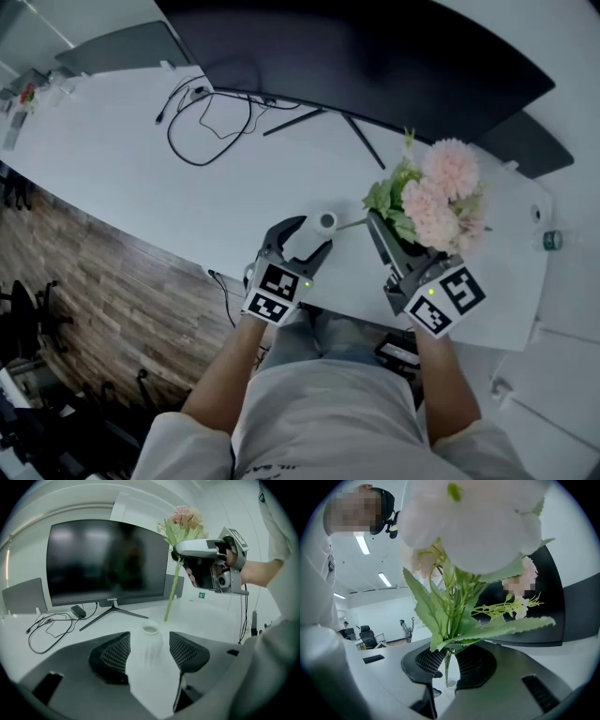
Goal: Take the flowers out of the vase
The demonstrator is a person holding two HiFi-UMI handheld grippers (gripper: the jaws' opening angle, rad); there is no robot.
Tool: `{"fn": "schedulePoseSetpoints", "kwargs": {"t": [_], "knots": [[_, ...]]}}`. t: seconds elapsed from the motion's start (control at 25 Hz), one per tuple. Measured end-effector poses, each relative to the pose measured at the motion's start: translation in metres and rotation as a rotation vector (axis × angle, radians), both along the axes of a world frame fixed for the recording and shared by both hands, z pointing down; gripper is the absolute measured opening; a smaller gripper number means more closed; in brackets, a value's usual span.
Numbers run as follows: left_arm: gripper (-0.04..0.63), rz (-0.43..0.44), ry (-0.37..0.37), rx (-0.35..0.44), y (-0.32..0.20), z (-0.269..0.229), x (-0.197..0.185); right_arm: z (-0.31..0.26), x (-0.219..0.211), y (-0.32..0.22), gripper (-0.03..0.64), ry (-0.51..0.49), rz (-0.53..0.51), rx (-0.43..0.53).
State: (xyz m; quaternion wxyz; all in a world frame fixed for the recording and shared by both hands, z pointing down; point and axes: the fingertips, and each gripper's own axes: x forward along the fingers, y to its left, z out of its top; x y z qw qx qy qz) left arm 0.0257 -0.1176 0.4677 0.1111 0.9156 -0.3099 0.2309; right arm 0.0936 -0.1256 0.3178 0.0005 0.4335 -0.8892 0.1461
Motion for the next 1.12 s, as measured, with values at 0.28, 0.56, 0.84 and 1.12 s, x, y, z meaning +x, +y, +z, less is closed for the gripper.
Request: {"fn": "schedulePoseSetpoints", "kwargs": {"t": [0.28,0.56,0.84,1.12], "knots": [[0.191,-0.050,0.015,0.003,-0.001,-0.015,-0.020,-0.003,0.001,0.006,0.081,0.015,-0.005,-0.009],[0.016,-0.118,0.044,0.059,-0.004,-0.044,-0.037,-0.001,0.000,0.010,0.082,0.051,-0.026,-0.009],[0.003,-0.187,0.097,0.082,-0.001,-0.082,-0.040,-0.002,0.001,0.018,0.082,0.065,-0.060,-0.011],[0.003,-0.245,0.141,0.086,0.010,-0.114,-0.045,-0.006,0.003,0.030,0.083,0.065,-0.070,-0.033]]}}
